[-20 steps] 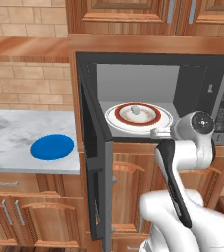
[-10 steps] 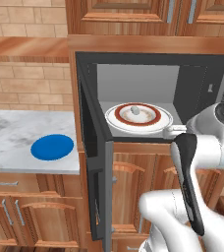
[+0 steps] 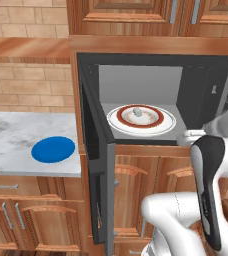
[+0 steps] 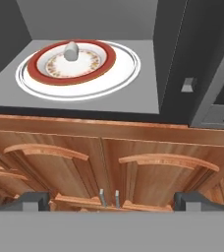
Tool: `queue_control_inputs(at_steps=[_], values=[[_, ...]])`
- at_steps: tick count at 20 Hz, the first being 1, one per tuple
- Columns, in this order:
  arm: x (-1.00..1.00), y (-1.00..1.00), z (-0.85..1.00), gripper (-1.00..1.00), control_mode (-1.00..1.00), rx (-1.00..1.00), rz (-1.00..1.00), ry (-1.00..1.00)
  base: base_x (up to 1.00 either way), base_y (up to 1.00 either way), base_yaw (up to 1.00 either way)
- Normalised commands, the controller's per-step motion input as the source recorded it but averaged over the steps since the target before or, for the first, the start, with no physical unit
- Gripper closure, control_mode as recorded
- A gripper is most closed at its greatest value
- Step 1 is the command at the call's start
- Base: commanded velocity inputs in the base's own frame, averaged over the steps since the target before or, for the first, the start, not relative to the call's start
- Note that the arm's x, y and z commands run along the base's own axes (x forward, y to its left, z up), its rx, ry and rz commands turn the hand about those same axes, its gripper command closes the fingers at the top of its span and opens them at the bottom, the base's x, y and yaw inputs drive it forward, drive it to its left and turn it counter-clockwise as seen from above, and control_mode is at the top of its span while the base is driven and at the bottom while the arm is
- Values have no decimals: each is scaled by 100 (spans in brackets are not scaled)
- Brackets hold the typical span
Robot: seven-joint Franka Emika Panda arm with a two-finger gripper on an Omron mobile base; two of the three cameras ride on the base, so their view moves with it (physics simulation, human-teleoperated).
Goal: Pick the marshmallow from the counter and place it in the microwave. Then turn on the microwave.
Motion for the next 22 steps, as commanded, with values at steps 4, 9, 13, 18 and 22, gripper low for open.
queue_control_inputs(at_steps=[4, 9, 13, 18, 22], values=[[-49, 0, 8, -100, -100, 0, 1, -7, 0, 0, 0], [-50, 0, 14, -100, -100, 0, 1, -4, 0, 0, 0], [-50, 1, 11, -100, -100, 0, 1, -4, 0, 0, 0], [-43, 2, 12, -100, -100, 0, 0, -8, 0, 0, 0], [-35, 3, 15, -100, -100, 0, 0, -8, 0, 0, 0]])
